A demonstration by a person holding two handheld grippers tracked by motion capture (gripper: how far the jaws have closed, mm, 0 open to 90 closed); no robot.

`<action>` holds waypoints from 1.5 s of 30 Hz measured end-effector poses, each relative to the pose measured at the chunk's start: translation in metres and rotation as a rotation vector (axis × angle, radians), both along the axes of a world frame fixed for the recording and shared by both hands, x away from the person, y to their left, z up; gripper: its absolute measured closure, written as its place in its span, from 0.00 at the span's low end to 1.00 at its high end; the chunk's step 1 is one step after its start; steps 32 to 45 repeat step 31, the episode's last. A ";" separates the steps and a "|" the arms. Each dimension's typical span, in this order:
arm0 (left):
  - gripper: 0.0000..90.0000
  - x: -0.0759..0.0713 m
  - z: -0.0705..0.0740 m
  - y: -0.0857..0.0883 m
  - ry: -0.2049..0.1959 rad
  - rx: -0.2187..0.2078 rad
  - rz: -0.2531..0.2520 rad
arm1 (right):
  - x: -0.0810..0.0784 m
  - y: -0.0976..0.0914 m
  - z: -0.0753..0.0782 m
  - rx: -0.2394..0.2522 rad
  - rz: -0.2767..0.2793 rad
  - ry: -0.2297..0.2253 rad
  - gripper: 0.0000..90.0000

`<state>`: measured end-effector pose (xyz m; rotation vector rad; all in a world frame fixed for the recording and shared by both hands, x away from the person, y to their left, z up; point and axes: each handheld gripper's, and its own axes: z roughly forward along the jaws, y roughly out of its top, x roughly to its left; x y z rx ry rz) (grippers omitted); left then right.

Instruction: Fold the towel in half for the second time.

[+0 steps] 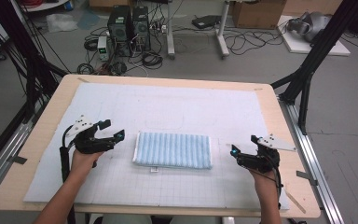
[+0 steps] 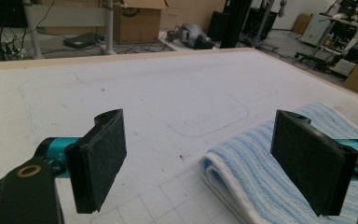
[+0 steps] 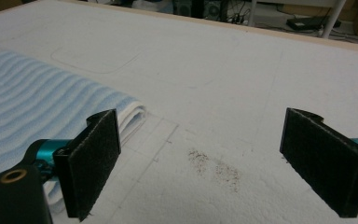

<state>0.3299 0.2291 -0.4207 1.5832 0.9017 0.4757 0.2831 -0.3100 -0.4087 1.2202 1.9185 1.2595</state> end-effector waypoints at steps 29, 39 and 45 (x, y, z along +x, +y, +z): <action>0.23 0.000 -0.003 0.004 0.015 0.010 0.004 | 0.001 0.003 0.000 -0.018 0.003 0.004 0.13; 0.23 0.000 -0.004 0.004 0.016 0.011 0.005 | 0.001 0.003 0.000 -0.014 0.002 0.008 0.13; 0.23 0.000 -0.004 0.004 0.016 0.011 0.005 | 0.001 0.003 0.000 -0.014 0.002 0.008 0.13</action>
